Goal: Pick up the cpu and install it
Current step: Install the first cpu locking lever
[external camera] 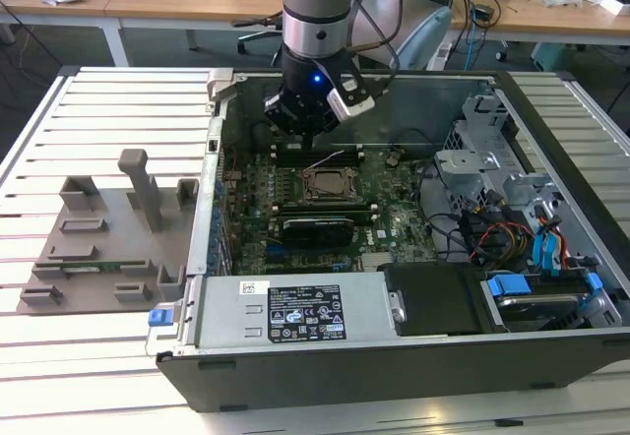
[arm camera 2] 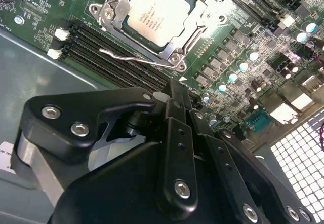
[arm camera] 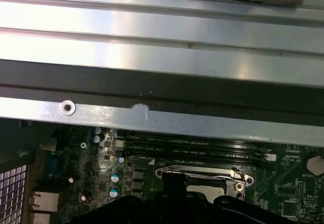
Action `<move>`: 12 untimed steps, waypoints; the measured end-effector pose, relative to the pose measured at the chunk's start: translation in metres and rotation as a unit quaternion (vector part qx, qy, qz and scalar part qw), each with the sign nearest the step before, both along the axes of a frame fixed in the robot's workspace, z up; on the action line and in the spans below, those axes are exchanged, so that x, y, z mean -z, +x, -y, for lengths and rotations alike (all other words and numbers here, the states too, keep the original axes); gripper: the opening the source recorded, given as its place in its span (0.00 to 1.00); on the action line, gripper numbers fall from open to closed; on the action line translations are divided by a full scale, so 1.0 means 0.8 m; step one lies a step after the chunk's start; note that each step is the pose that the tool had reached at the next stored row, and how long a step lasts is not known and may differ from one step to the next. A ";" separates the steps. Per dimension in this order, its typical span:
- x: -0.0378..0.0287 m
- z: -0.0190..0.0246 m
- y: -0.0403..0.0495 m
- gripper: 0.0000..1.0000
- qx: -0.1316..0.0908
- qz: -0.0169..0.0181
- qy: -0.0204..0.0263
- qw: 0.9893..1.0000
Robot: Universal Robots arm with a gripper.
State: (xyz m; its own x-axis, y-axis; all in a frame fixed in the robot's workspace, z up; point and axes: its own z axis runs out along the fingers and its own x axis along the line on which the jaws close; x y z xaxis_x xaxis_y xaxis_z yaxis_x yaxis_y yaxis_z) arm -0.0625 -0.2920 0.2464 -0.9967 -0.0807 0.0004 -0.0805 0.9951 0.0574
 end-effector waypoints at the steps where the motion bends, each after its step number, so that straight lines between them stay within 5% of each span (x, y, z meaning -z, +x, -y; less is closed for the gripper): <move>1: 0.0009 0.0000 0.000 0.11 0.000 0.000 0.000 1.000; 12: 0.0119 0.0000 0.000 0.11 0.000 0.000 0.000 1.000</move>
State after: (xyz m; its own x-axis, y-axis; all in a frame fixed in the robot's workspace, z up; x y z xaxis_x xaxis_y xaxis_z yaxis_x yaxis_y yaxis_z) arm -0.0624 -0.2920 0.2369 -0.9967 -0.0808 0.0003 -0.0806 0.9951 0.0574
